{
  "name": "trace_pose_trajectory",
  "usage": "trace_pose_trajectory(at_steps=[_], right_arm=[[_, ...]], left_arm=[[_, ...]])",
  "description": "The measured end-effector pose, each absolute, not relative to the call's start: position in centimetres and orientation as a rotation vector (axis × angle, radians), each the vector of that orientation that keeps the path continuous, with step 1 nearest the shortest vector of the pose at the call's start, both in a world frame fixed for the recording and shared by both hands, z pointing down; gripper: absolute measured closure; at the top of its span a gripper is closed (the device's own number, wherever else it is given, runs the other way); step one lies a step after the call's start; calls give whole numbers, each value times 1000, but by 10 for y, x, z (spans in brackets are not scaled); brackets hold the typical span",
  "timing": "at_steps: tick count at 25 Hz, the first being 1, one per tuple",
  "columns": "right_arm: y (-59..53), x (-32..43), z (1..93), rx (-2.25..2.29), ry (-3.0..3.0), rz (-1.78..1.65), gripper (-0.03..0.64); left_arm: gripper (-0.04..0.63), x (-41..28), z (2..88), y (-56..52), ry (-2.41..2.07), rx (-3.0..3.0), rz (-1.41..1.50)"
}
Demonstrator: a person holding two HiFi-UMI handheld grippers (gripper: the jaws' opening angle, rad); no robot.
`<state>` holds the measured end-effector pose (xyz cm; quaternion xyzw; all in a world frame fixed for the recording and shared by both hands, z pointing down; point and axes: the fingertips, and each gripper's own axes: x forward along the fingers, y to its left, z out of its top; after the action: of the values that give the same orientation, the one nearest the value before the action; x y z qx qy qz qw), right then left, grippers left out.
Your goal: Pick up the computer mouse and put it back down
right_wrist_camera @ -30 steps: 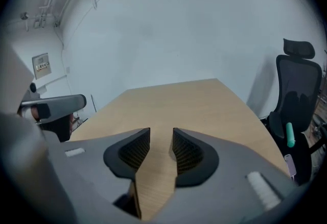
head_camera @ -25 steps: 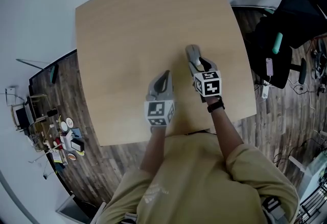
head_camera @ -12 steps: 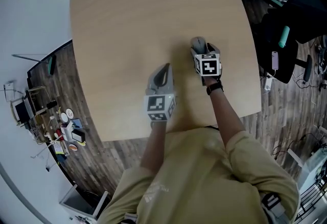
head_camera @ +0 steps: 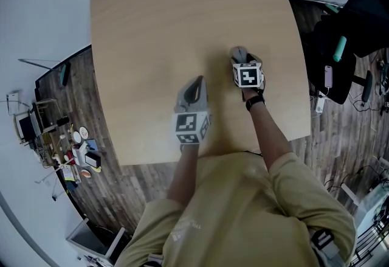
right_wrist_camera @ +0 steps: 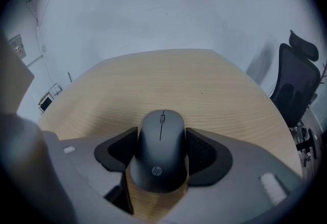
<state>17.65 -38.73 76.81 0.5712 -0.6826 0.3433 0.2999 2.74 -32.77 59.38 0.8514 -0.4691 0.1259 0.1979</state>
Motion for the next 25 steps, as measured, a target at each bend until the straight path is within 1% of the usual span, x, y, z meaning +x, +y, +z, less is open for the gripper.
trace_pose_trajectory(at_steps=[8, 16, 20, 25], right_arm=[[-350, 173, 718, 1590, -1952, 903, 319], [-313, 184, 621, 1754, -2147, 883, 319], [-286, 188, 563, 1824, -2233, 758, 319], [-253, 200, 503, 1901, -2310, 541, 319]], left_arm=[[594, 30, 574, -307, -1331, 2387, 322], [594, 49, 542, -274, -1330, 2446, 277], [594, 51, 525, -255, -1345, 2474, 276], [594, 54, 487, -242, -1392, 2534, 194]])
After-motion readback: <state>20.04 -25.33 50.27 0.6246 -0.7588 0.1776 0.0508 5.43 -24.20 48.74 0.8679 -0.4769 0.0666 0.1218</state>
